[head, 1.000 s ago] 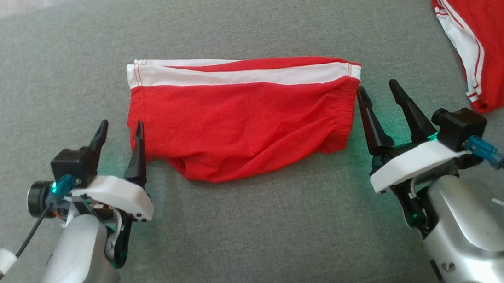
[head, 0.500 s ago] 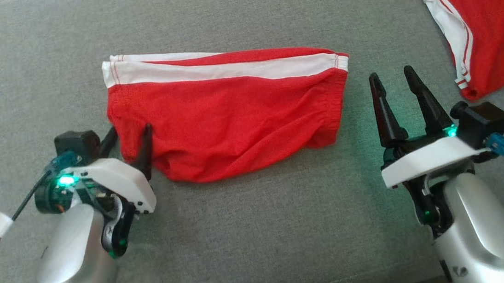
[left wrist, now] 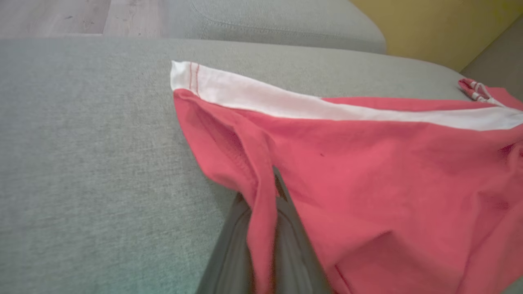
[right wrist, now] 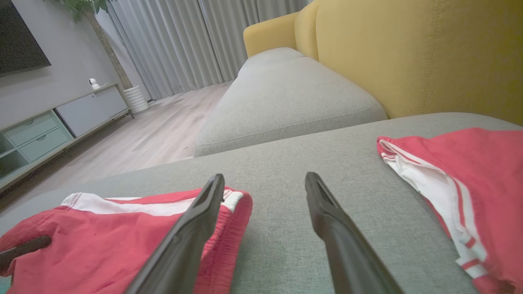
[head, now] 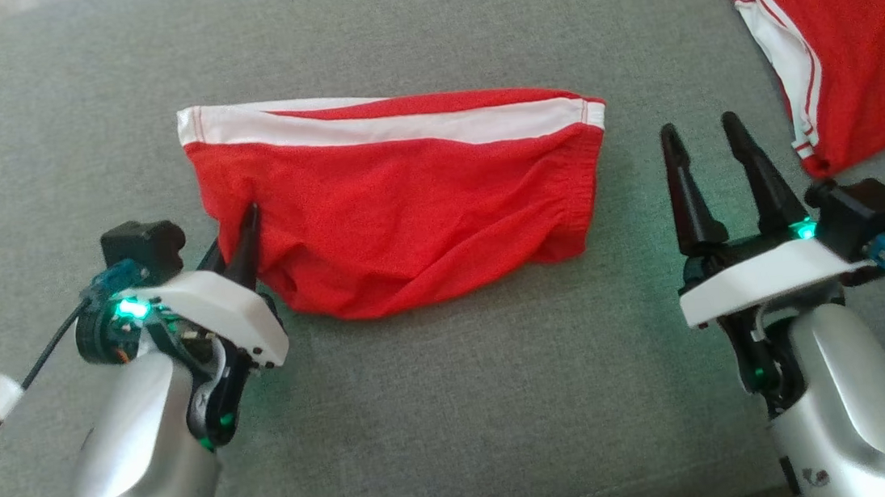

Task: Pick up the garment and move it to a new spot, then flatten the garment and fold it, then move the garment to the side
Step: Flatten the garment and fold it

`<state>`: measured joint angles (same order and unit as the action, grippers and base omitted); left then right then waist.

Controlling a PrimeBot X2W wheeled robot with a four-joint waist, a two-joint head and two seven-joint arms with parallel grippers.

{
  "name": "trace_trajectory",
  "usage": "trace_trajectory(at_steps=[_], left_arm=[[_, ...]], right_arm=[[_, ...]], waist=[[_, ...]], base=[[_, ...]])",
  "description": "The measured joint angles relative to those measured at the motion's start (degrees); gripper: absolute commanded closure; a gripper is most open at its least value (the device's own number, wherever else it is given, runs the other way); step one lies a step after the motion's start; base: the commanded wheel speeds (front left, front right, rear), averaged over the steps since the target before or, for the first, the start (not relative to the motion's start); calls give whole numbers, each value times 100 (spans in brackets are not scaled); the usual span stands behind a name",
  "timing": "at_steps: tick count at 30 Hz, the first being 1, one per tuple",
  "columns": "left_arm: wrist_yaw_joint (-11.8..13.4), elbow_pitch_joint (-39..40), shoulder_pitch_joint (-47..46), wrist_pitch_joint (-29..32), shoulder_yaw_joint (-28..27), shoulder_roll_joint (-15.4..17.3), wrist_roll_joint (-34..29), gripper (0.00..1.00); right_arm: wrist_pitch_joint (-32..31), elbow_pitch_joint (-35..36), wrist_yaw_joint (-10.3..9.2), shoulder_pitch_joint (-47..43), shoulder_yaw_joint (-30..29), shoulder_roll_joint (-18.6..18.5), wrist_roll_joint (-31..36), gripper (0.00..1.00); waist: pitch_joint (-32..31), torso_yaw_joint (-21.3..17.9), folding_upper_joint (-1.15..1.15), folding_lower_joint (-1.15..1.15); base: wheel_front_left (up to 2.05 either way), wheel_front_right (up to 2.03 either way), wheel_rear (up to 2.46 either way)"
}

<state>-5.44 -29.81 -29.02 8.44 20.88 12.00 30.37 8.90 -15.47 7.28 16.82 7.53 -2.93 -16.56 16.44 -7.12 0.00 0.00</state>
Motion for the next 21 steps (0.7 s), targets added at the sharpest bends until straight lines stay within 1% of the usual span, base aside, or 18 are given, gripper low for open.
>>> trace_trajectory(at_steps=[4, 7, 10, 11, 14, 15, 16, 17, 21], left_arm=[[48, 222, 137, -107, -49, -1, 97, 100], [111, 519, 512, -148, -70, 0, 198, 100], [223, 837, 1015, -140, -67, 7, 240, 100], [315, 1014, 1293, -92, -67, 10, 276, 100], [432, 1185, 1519, -45, -67, 9, 311, 100], [449, 1207, 1545, -45, -66, 10, 311, 86], [485, 1225, 1547, -47, -66, 9, 310, 56], [508, 1257, 1544, -82, -64, 9, 296, 0], [614, 1350, 1541, -420, -53, 9, 73, 0]], right_arm=[[-1, -1, 0, -58, -137, 0, 2, 0], [-2, -3, 0, -240, -285, 2, 55, 0], [-56, -1, 0, -398, -402, 7, 91, 0], [-71, 24, 0, -456, -453, 7, 101, 0], [-141, 56, 0, -475, -467, 10, 101, 0], [-177, 79, 0, -475, -467, 12, 101, 0], [-186, 88, 0, -475, -467, 12, 102, 0], [-188, 94, 0, -475, -467, 13, 103, 0], [-248, 111, 0, -477, -476, 13, 147, 0]], waist=[[-115, 66, 0, 0], [-233, 174, 0, 0], [-338, 309, 0, -1], [-398, 397, 0, -1], [-467, 502, 0, -1], [-482, 522, 0, -1], [-493, 538, 0, -1], [-502, 548, 0, -1], [-564, 572, 0, -1]], base=[[0, 0, 0], [0, 0, 0], [0, 0, 0], [0, 0, 0], [0, 0, 0], [0, 0, 0], [0, 0, 0], [0, 0, 0], [0, 0, 0]])
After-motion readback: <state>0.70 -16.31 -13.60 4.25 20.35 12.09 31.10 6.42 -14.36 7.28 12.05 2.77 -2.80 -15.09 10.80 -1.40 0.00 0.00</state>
